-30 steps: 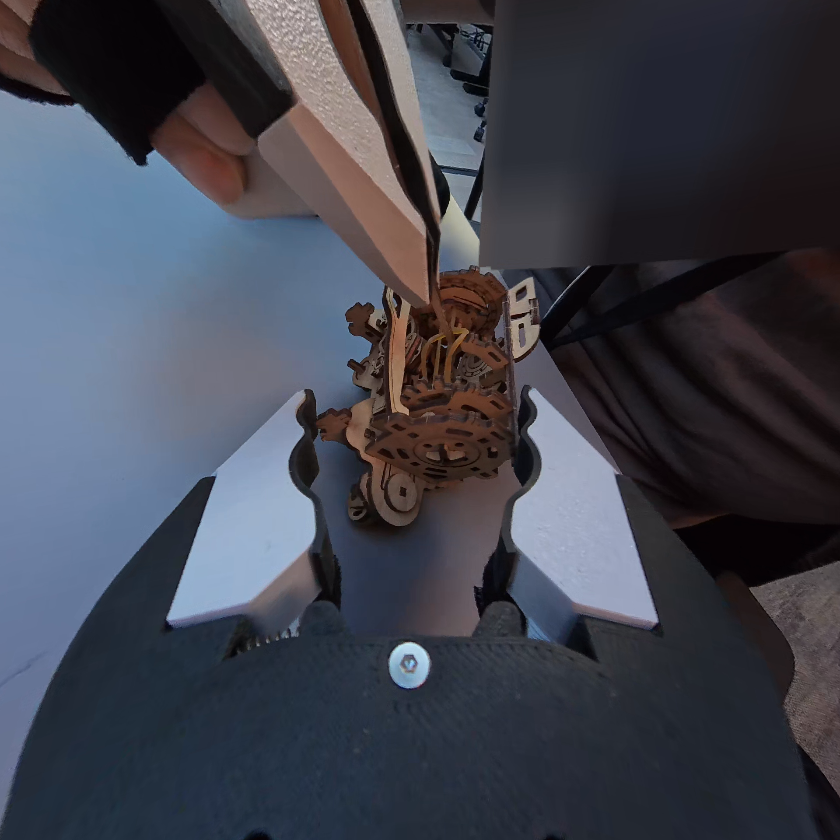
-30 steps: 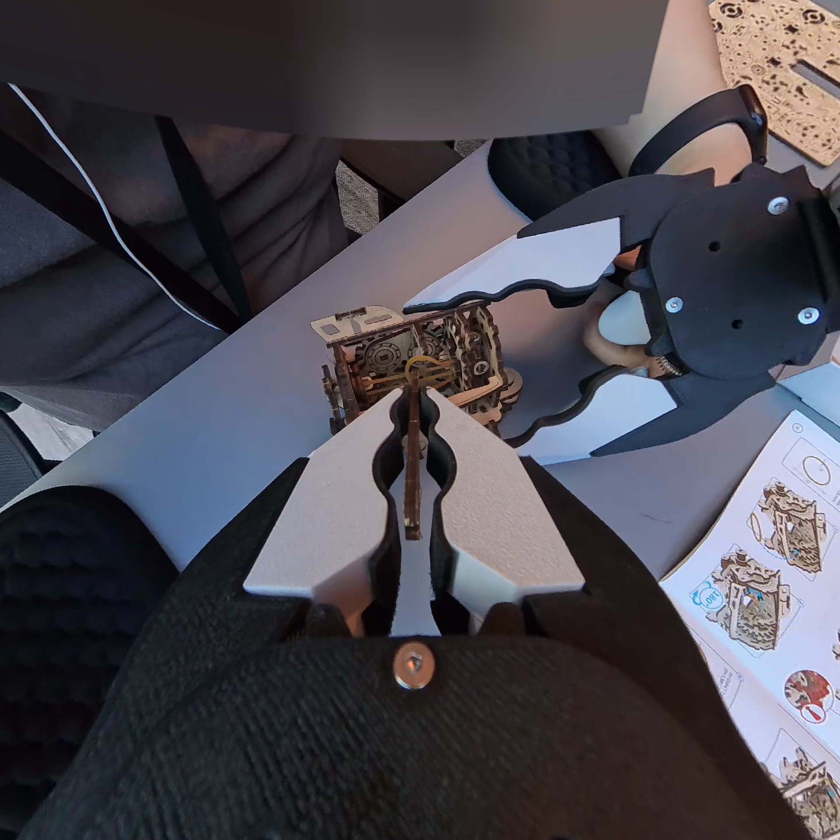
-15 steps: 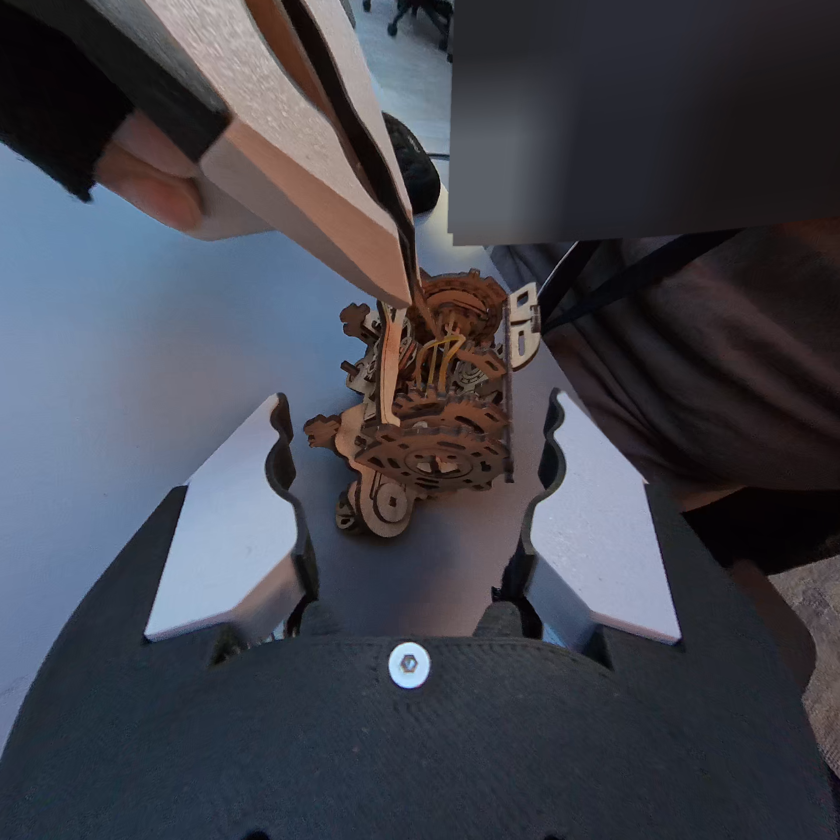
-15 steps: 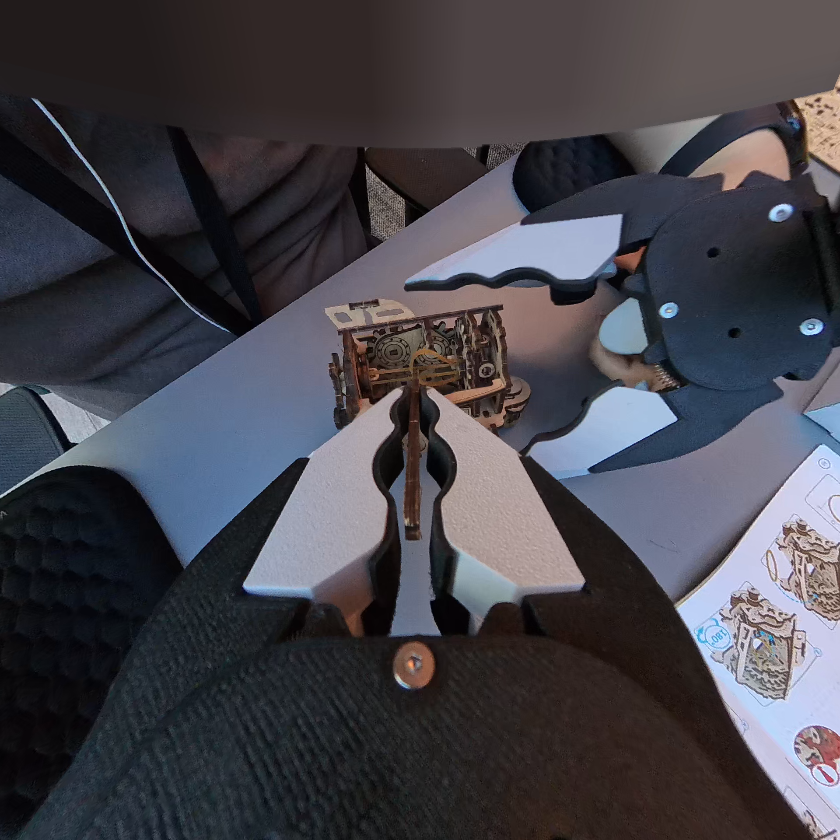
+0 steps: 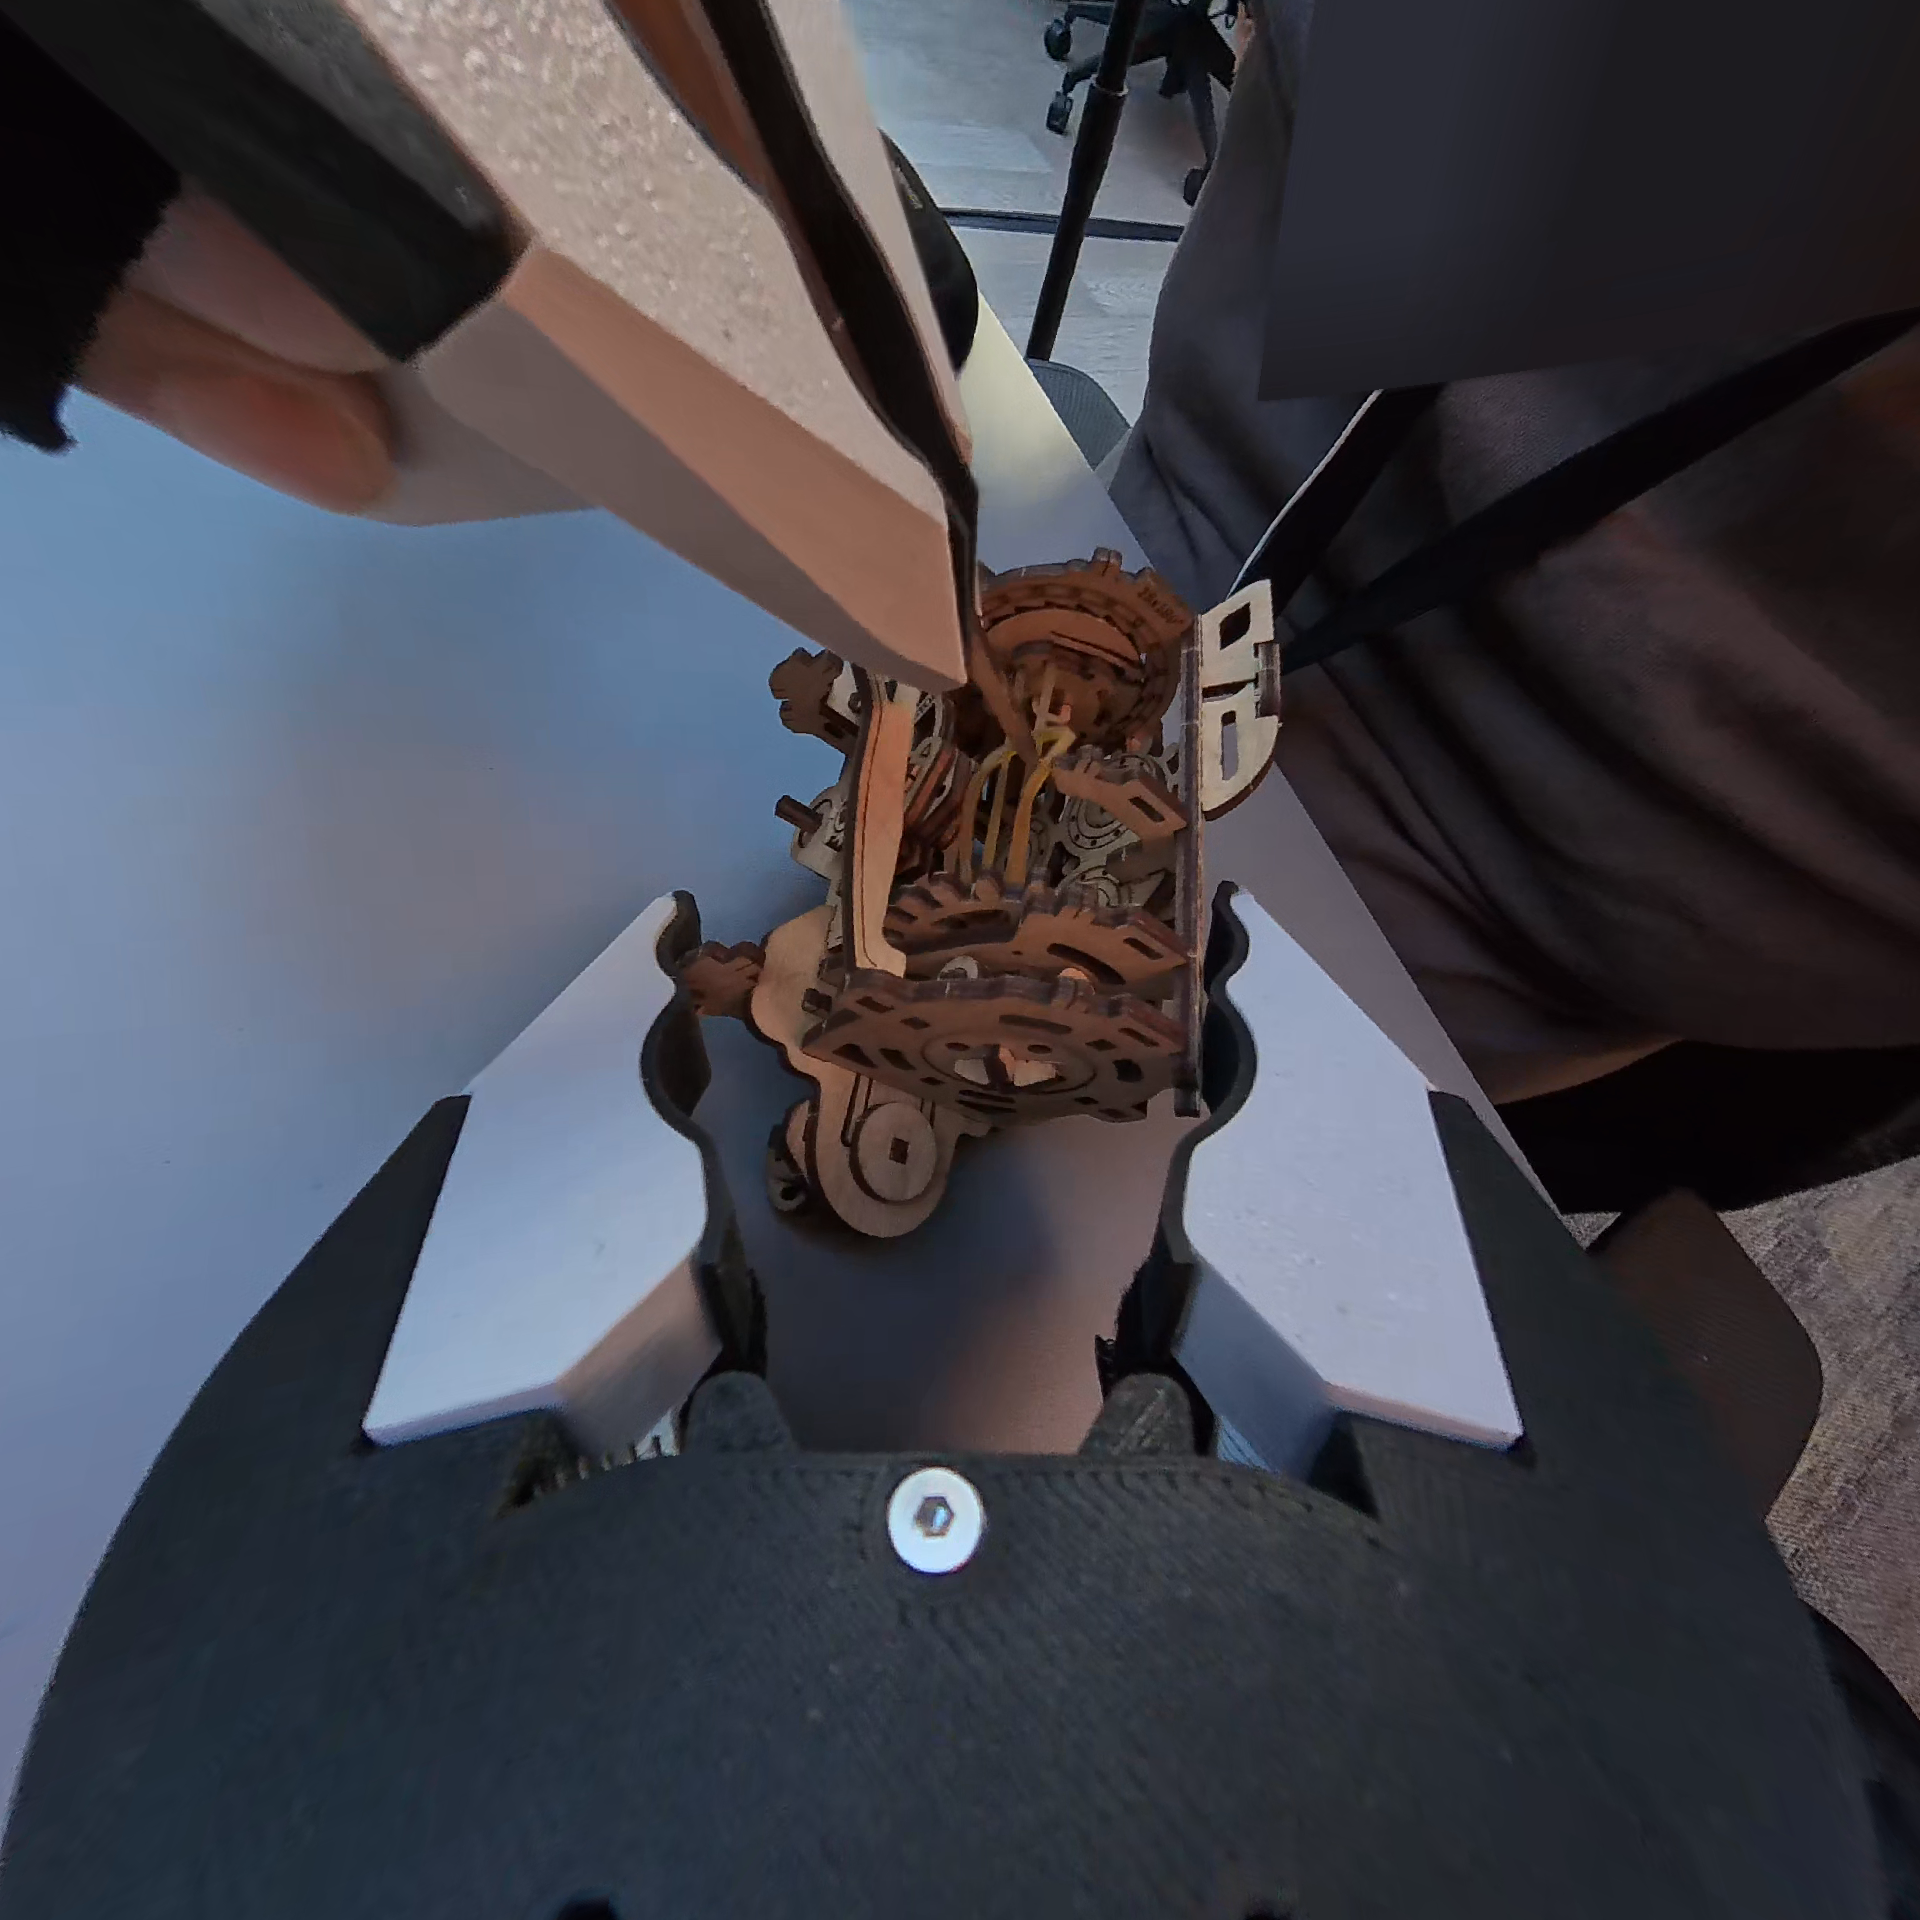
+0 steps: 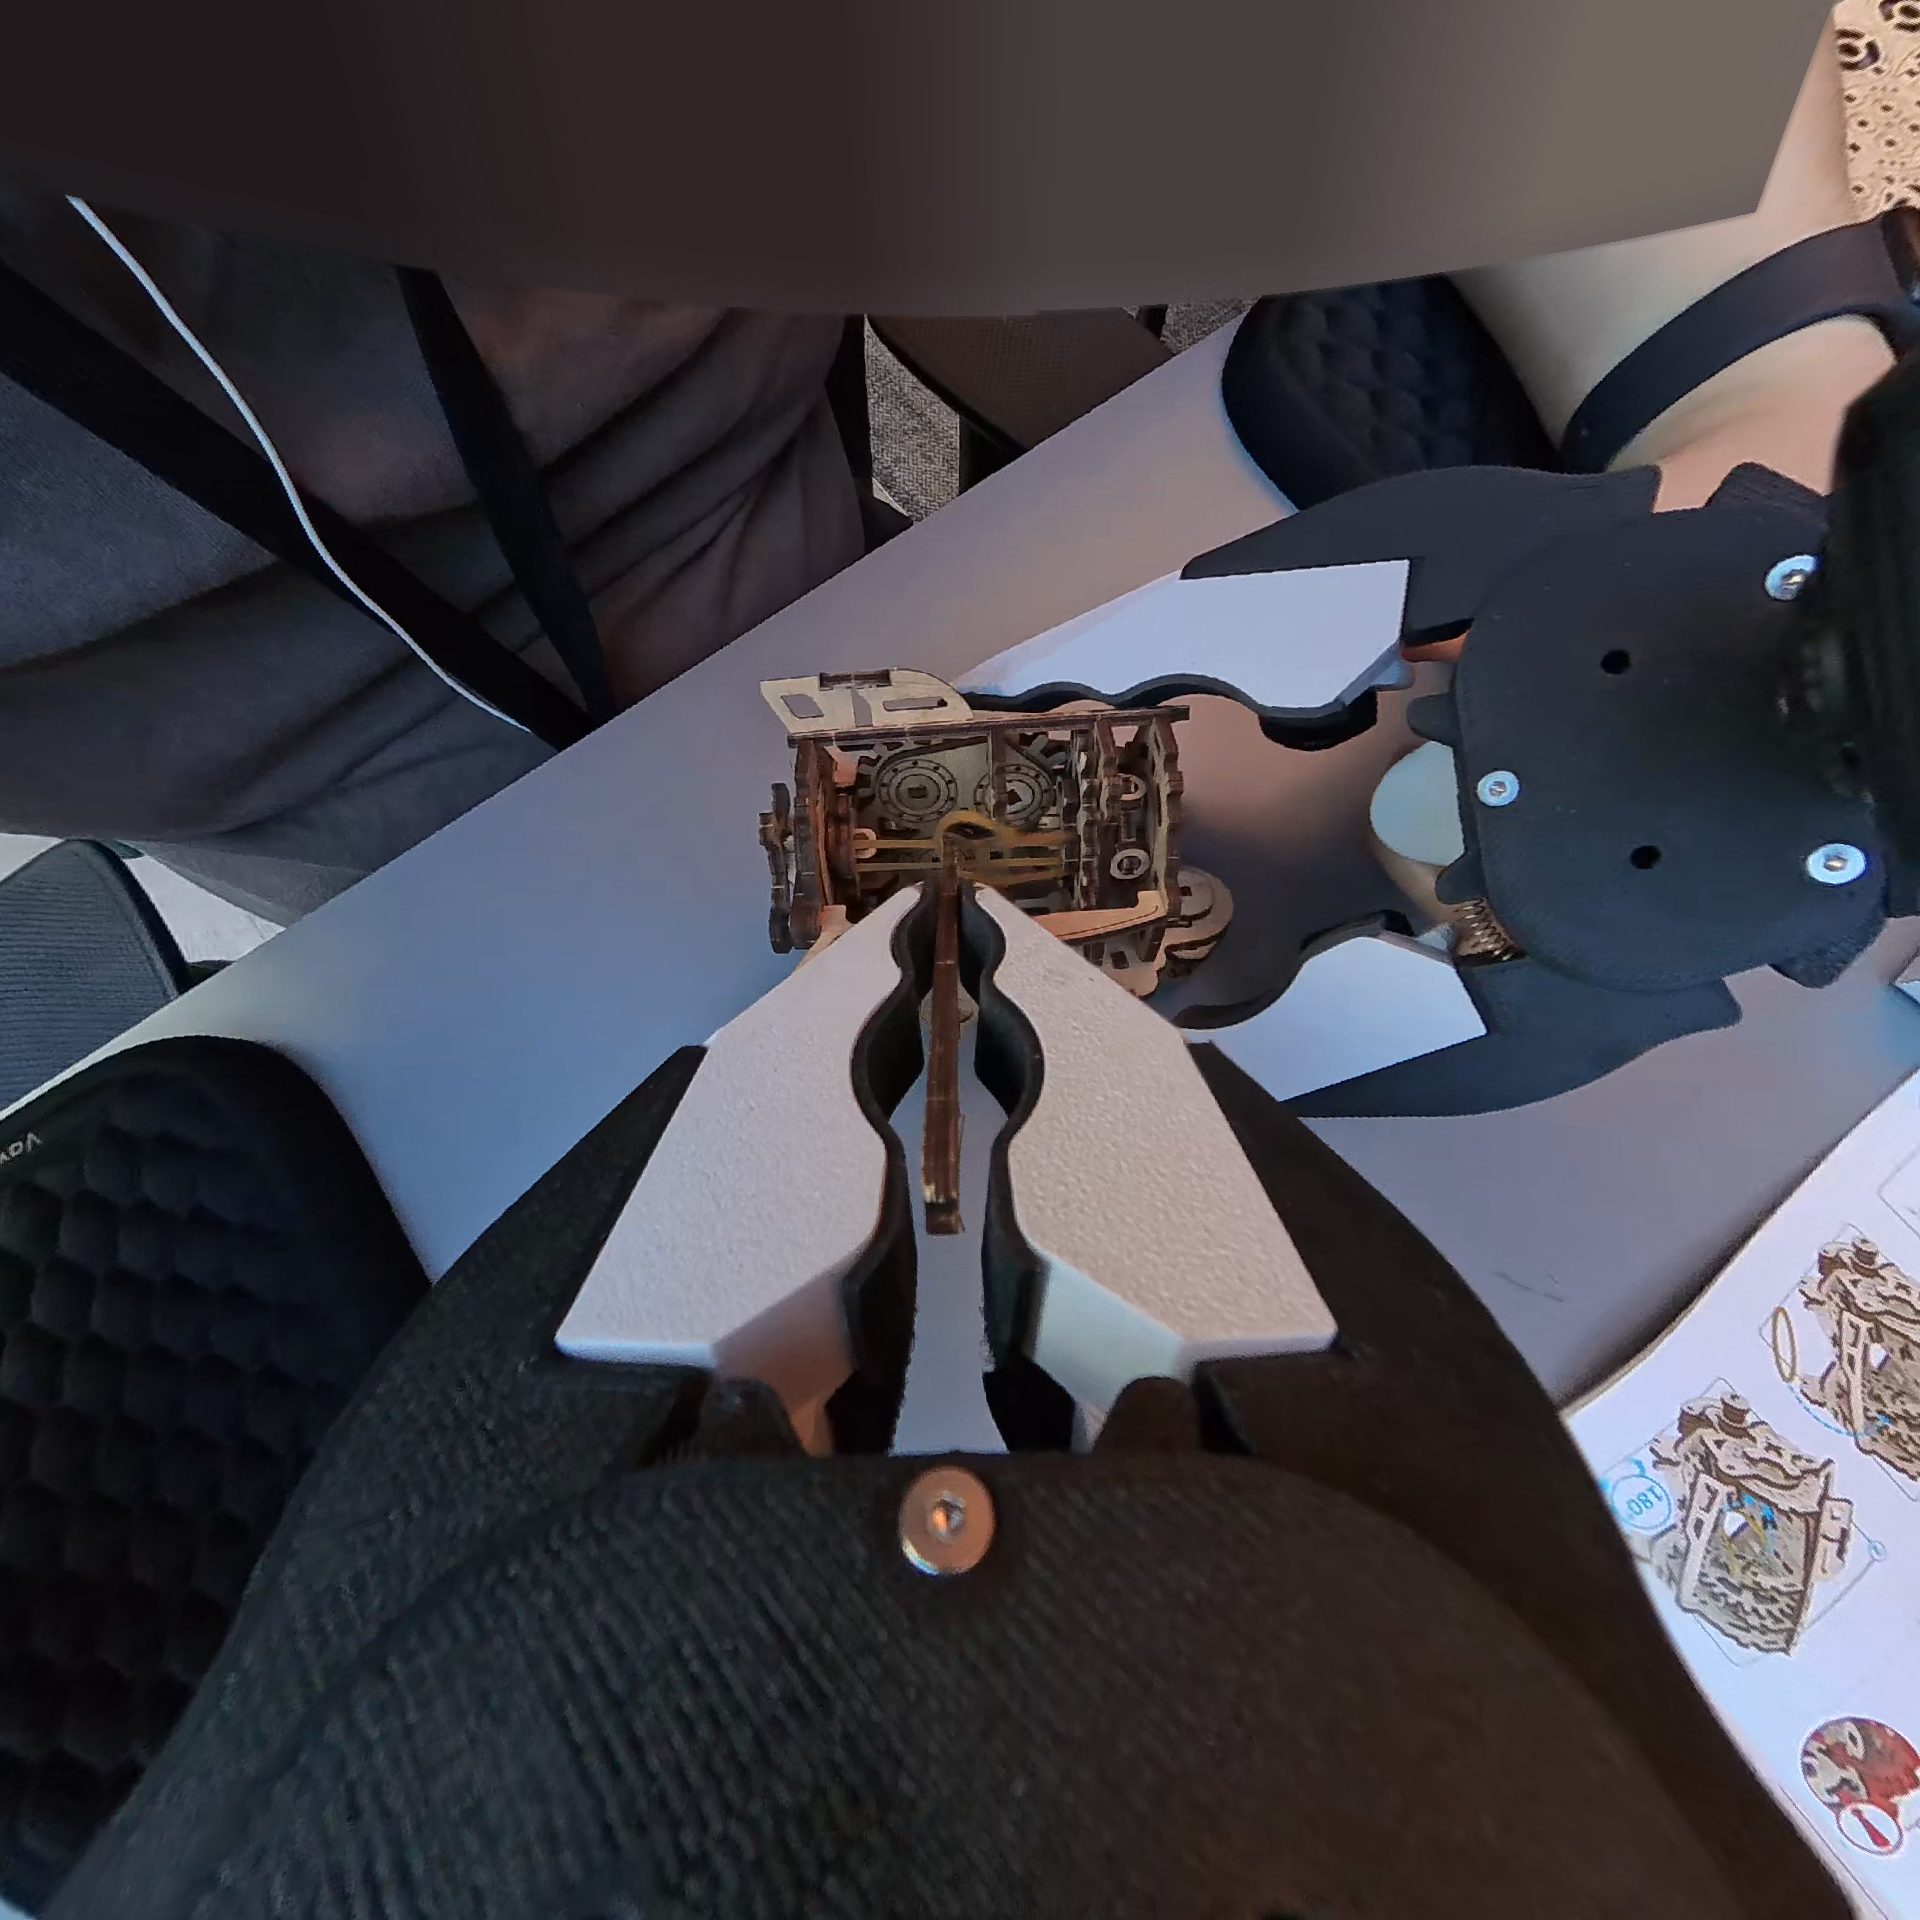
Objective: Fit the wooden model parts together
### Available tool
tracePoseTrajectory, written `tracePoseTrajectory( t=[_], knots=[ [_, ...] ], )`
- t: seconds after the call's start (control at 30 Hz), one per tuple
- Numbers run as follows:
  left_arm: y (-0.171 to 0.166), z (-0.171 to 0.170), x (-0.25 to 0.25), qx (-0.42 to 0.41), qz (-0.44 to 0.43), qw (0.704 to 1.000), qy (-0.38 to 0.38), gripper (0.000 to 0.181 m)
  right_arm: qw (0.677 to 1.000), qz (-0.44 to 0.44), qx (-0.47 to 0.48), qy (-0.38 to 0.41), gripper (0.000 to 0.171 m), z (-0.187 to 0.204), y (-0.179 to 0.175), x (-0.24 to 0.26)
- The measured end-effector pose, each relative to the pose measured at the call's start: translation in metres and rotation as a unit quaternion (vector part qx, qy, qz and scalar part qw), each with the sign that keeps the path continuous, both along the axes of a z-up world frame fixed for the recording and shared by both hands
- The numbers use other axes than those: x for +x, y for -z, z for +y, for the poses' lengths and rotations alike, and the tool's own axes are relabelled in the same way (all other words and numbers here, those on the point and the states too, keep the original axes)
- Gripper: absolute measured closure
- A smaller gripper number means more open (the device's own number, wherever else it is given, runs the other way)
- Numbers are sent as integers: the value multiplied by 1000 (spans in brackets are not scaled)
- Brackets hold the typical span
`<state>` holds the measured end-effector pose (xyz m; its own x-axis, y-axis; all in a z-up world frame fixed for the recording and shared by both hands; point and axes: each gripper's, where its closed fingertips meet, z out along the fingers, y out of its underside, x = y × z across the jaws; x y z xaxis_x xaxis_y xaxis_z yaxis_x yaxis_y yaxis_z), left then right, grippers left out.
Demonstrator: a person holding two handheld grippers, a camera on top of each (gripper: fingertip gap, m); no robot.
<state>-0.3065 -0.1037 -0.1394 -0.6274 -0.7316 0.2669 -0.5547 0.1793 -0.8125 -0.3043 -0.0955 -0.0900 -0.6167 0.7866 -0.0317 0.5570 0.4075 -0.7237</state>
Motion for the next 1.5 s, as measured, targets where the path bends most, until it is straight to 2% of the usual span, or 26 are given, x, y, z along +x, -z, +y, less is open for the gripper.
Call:
tracePoseTrajectory(
  t=[0.43,0.83,1.03,1.17,1.5],
  knots=[
    [1,-1,0,8,-4,1000,2,86,999,-9,-40,-24,170,-5,-2,0],
    [0,-1,-1,5,-3,1000,3,86,994,-75,-40,-68,170,-9,4,8],
    [0,-1,-1,2,-1,1000,3,86,998,-29,-22,-41,170,5,-9,0],
    [0,-1,-1,2,-1,1000,3,86,999,-18,-12,-44,170,5,-3,-4],
    [0,-1,0,0,0,1000,3,86,992,-82,-51,-76,170,-5,5,6]
  ],
)
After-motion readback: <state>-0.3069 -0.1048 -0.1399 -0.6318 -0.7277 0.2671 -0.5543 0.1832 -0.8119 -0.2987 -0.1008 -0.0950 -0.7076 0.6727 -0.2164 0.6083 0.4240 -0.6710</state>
